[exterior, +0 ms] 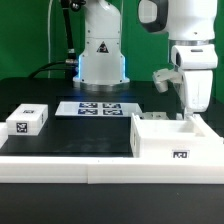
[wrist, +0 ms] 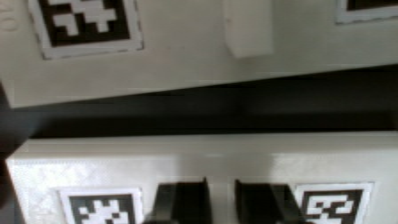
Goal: Assemble cabinet
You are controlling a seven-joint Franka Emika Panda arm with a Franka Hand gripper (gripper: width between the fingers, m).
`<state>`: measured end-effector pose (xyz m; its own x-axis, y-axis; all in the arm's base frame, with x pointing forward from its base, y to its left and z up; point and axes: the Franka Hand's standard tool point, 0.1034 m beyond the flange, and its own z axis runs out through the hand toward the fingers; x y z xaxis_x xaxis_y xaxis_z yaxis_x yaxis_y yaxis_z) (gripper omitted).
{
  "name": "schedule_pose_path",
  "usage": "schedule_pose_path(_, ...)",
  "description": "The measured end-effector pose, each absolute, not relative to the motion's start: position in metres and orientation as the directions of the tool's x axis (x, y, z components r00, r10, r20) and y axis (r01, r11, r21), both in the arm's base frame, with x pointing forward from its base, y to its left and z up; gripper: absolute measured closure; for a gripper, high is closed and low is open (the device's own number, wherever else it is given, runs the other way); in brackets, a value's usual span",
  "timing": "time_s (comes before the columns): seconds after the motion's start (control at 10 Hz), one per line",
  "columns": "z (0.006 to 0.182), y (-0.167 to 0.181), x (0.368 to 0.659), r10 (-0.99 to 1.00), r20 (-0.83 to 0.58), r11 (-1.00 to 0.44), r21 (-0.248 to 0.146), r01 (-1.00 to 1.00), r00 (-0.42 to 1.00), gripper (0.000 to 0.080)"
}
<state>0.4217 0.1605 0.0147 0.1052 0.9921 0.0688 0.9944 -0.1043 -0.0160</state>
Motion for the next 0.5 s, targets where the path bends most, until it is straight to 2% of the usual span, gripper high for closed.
schedule_pose_path(0.5, 0.0147, 0.1604, 0.4217, 0.992, 0.069, -0.105, -0.016, 0.994, 0.106, 0.0734)
